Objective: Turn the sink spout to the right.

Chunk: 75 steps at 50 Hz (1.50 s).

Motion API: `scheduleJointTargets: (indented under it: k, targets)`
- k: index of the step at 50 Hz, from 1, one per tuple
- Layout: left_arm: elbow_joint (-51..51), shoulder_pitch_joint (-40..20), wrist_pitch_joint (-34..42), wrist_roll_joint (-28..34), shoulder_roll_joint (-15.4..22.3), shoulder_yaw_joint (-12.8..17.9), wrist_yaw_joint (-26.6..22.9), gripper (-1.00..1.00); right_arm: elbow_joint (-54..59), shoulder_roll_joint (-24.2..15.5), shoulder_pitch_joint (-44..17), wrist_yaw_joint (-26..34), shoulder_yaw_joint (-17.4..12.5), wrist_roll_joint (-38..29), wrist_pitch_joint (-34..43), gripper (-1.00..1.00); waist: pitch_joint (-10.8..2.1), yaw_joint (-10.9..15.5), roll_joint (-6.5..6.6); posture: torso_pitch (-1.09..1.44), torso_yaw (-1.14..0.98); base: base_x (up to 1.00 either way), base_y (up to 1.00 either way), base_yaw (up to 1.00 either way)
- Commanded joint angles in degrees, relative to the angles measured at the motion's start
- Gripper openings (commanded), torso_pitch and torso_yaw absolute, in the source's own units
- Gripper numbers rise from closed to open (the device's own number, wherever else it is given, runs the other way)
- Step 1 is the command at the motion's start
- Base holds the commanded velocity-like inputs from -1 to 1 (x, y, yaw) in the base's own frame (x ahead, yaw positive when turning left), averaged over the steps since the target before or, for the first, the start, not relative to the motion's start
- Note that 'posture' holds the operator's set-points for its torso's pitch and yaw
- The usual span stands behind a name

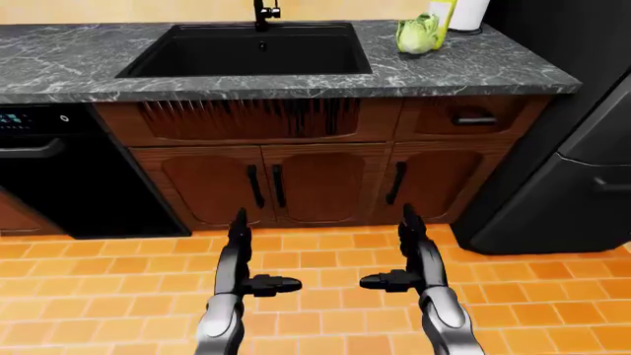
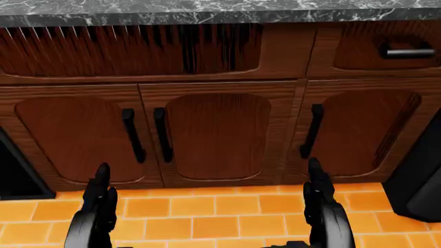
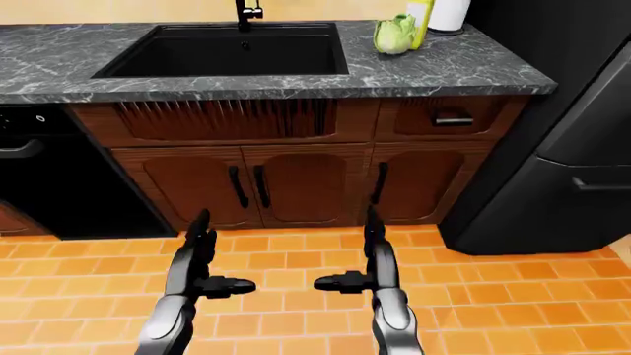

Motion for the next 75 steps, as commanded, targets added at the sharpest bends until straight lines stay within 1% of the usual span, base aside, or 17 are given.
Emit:
scheduleJointTargets:
  k: [1, 3, 5, 7, 8, 29, 32, 35, 43, 44, 45, 46, 49, 61, 65, 66, 75]
  targets:
    - [-4.1, -2.05, -3.54, -0.59, 0.23, 0.42, -0.04, 1.0, -5.59, -0.3, -1.34, 0.07, -0.38, 0.55, -2.99, 1.0, -0.05, -0.12, -0.45, 0.0, 0.0, 0.0, 0.0, 0.0]
    - [-4.46, -1.98, -2.73, -1.22, 0.23, 0.51, -0.35, 1.0, -5.25, -0.33, -1.49, -0.01, -0.45, 0.43, -3.12, 1.0, -3.55, 0.38, -0.06, 0.0, 0.0, 0.0, 0.0, 0.0]
    - [-4.61, -1.91, -2.98, -0.94, 0.3, 0.52, -0.13, 1.0, -4.54, -0.39, -1.68, 0.05, -0.35, 0.17, -3.34, 1.0, -0.93, 0.33, -0.34, 0.0, 0.0, 0.0, 0.0, 0.0]
    - [-4.41, -1.91, -3.2, -0.77, 0.24, 0.38, -0.07, 1.0, -4.96, -0.36, -1.59, 0.09, -0.21, 0.04, -3.1, 1.0, -3.98, 0.33, -0.45, 0.0, 0.0, 0.0, 0.0, 0.0]
    - [-4.11, -1.98, -3.42, -0.58, 0.2, 0.24, -0.03, 1.0, -5.12, -0.36, -1.53, 0.09, -0.22, 0.0, -3.05, 1.0, -4.29, 0.38, -0.46, 0.0, 0.0, 0.0, 0.0, 0.0]
    - [-4.02, -1.51, -3.86, -0.62, -0.09, -0.26, 0.01, 1.0, -6.68, -0.56, -0.5, 0.34, -0.91, -0.26, -3.78, 1.0, -5.96, 0.31, 0.1, 0.0, 0.0, 0.0, 0.01, 0.0]
    - [-4.6, -1.21, -3.33, -1.0, -0.19, -0.4, -0.27, 1.0, -7.03, -0.54, -0.3, 0.34, -1.02, -0.21, -3.76, 1.0, -3.28, 0.16, -3.68, 0.0, 0.0, 0.0, 0.79, 0.0]
    - [-4.67, -1.16, -3.42, -0.84, -0.19, -0.44, -0.11, 1.0, -6.98, -0.54, -0.29, 0.47, -1.05, -0.1, -3.86, 1.0, -3.6, -0.26, -4.06, 0.0, 0.0, 0.0, 1.0, 0.0]
    - [-4.23, -1.3, -3.72, -0.7, -0.25, -0.64, -0.06, 1.0, -7.25, -0.49, -0.15, 0.88, -0.96, 0.23, -3.94, 1.0, -2.08, -0.63, -0.38, 0.0, 0.0, 0.0, 0.88, 0.0]
    - [-4.19, -1.32, -3.73, -0.69, -0.23, -0.61, -0.03, 1.0, -7.34, -0.47, -0.11, 0.84, -1.01, 0.28, -3.92, 1.0, -3.01, -0.53, 4.98, 0.0, 0.0, 0.0, 0.0, 0.0]
    - [-4.31, -1.29, -3.67, -0.73, -0.23, -0.6, -0.05, 1.0, -7.37, -0.43, 0.01, 1.04, -1.01, 0.56, -4.07, 1.0, -3.31, 0.88, 8.15, 0.0, 0.0, 0.0, 0.0, 0.0]
    - [-4.27, -1.26, -3.73, -0.67, -0.24, -0.63, -0.02, 1.0, -7.41, -0.41, 0.04, 1.02, -0.98, 0.55, -4.04, 1.0, -1.8, 0.96, 6.03, 0.0, 0.0, 0.0, 0.0, 0.0]
    - [-4.27, -1.16, -3.8, -0.56, -0.31, -0.79, -0.01, 1.0, -7.48, -0.42, 0.05, 1.06, -0.99, 0.65, -3.99, 1.0, -2.63, 0.99, 3.65, 0.0, 0.0, 0.0, 0.0, 0.0]
    - [-3.25, -1.74, -3.97, -0.65, -0.17, -0.51, 0.08, 1.0, -8.88, -0.48, 0.5, 1.19, -1.21, 1.04, -3.01, 1.0, -2.86, 1.13, 0.14, 0.0, 0.0, 0.0, 0.0, 0.0]
    - [-3.06, -2.12, -3.46, -1.31, 0.06, 0.03, -0.22, 1.0, -8.48, -0.44, 0.3, 1.42, -1.27, 1.3, -3.21, 1.0, -3.16, 1.67, -4.25, 0.0, 0.0, 0.0, 0.0, 0.0]
    - [-2.7, -2.24, -3.59, -1.33, 0.05, 0.06, -0.19, 1.0, -8.3, -0.44, 0.19, 1.38, -1.25, 1.28, -3.23, 1.0, -2.64, 1.38, -2.18, 0.0, 0.0, 0.0, 0.0, 0.0]
    - [9.34, -9.06, -6.85, -6.58, 1.0, 2.66, -2.3, 1.0, 0.83, -1.39, -4.11, 2.21, -3.24, 3.98, -7.36, 1.0, -4.5, 0.39, -0.34, 0.0, 0.0, 0.0, 0.0, 0.0]
